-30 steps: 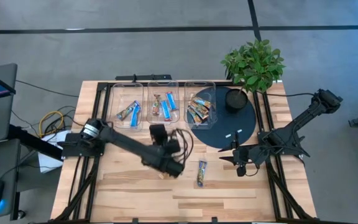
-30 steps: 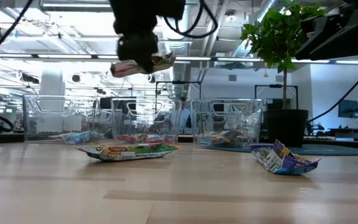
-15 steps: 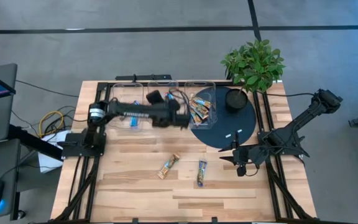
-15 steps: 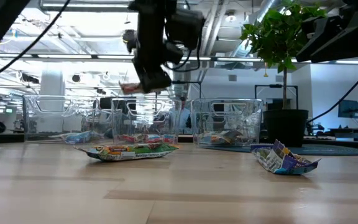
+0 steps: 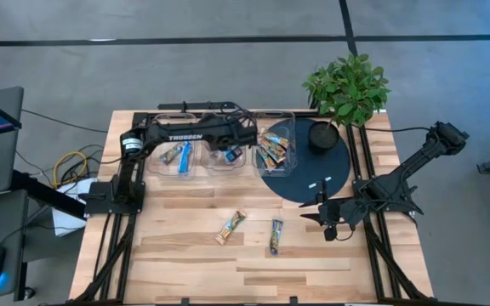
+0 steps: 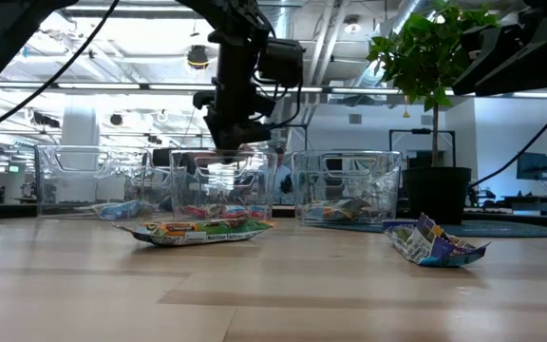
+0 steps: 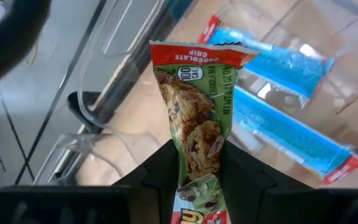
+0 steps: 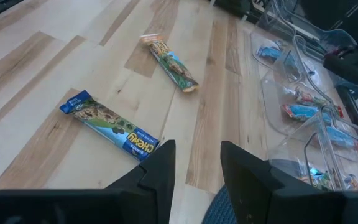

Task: Pick and place Granola Bars by type
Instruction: Put the red chocolate chip into the center transparent bin

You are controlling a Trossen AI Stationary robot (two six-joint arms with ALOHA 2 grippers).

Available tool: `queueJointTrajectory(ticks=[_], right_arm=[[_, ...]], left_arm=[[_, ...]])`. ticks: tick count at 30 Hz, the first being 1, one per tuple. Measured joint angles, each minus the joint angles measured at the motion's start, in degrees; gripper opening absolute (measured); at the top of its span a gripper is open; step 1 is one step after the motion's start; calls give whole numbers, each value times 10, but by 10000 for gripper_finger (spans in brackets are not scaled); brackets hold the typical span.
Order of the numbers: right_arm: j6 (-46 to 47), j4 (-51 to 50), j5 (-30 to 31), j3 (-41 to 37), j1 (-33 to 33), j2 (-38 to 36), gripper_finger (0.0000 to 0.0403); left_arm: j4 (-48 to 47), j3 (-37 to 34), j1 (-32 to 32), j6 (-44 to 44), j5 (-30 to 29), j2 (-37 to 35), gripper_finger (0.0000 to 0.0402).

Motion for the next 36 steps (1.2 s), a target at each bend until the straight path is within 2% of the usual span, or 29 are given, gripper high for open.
queueJointTrajectory(ticks=[6,11,26,36], right_arm=[[0,0,0,0,0,0,121],[0,0,0,0,0,0,121],[0,0,0,0,0,0,121],[0,0,0,0,0,0,121]], left_arm=[[38,0,-2,27,3,0,98],[71,0,-2,58,32,0,98],[88,0,-1,81,-3,0,98],[88,0,-2,111,44,0,99]])
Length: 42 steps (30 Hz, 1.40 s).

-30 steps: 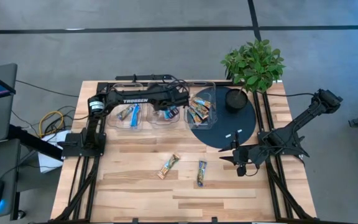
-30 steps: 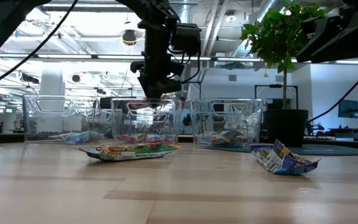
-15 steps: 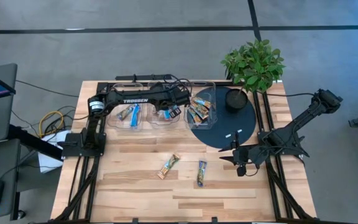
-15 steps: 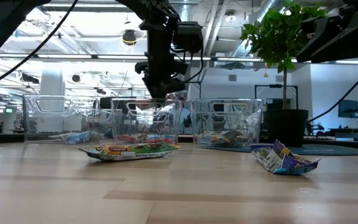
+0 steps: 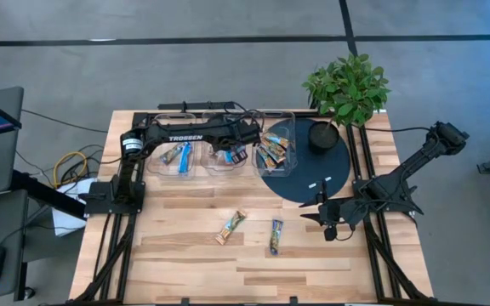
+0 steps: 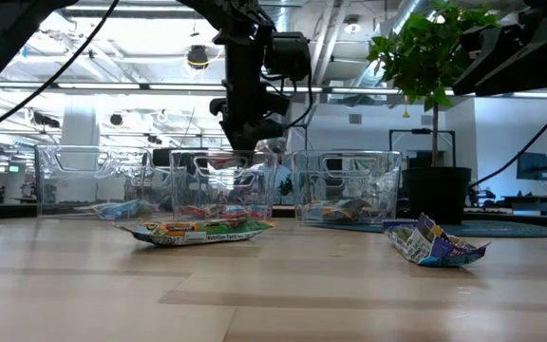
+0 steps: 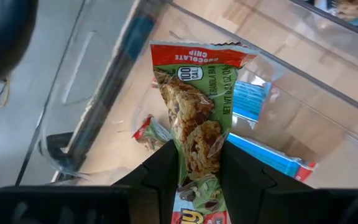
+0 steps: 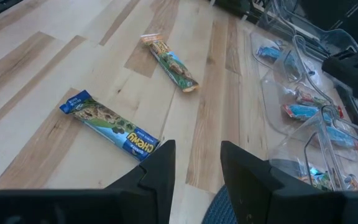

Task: Pick and place Granola Bars by type
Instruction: Put the red chocolate chip into the center transparent bin

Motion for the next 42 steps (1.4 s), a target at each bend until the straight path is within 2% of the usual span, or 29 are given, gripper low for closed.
queueJointTrajectory(ticks=[18,34,42], right_arm=[[0,0,0,0,0,0,121],[0,0,0,0,0,0,121],[0,0,0,0,0,0,121]], left_arm=[[12,0,-15,53,16,0,99],[1,0,-15,40,16,0,99],[-14,0,-15,44,-44,0,99]])
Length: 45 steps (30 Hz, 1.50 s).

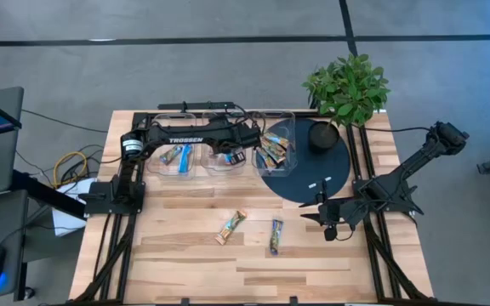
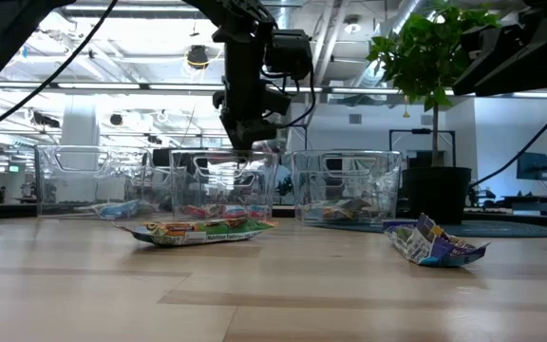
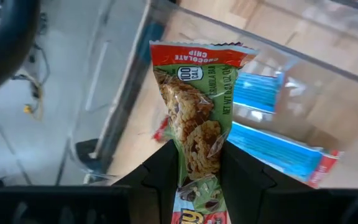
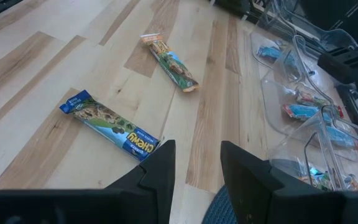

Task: Pick and place Granola Bars by type
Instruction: Put the red chocolate chip into the center transparent bin, then adjust the blue chocolate chip

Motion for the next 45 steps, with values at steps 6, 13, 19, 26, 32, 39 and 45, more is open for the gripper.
queueJointTrajectory(ticks=[6,13,19,26,32,39,45], right_arm=[[0,0,0,0,0,0,121],[0,0,0,0,0,0,121],[0,0,0,0,0,0,121],[0,0,0,0,0,0,121],[0,0,0,0,0,0,121],[0,0,0,0,0,0,121],[0,0,0,0,0,0,121]], left_arm=[[-1,0,-4,23,-38,0,99],[3,0,-2,-14,24,0,99],[3,0,7,-14,70,0,99],[3,0,9,-14,82,0,99],[15,0,9,-13,86,0,111],[17,0,9,0,88,0,127],[13,0,9,-2,86,0,137]])
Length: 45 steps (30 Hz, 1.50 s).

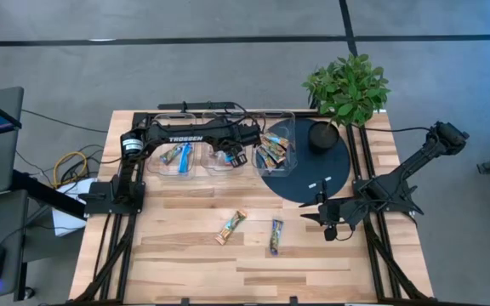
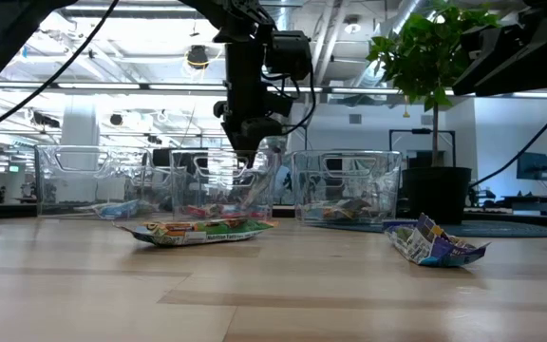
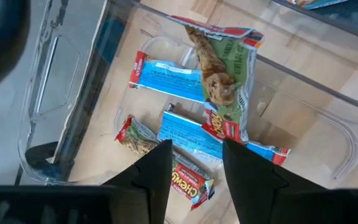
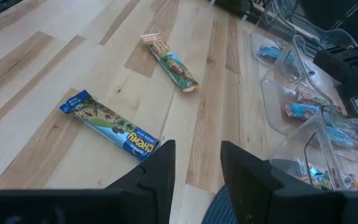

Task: Pick and place Granola Bars by type
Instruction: Adjust the blue chocolate chip

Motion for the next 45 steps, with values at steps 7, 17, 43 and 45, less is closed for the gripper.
queueJointTrajectory(ticks=[7,17,43,45], right_arm=[[0,0,0,0,0,0,121],[0,0,0,0,0,0,121],[-20,151,-147,-33,0,47,121],[-20,168,-158,-33,0,83,121]], left_arm=[[-7,0,-2,6,1,0,142],[-153,94,-24,-19,-10,-4,121],[-295,217,-429,-247,-32,-10,110],[-295,217,-465,-274,-77,-10,110]])
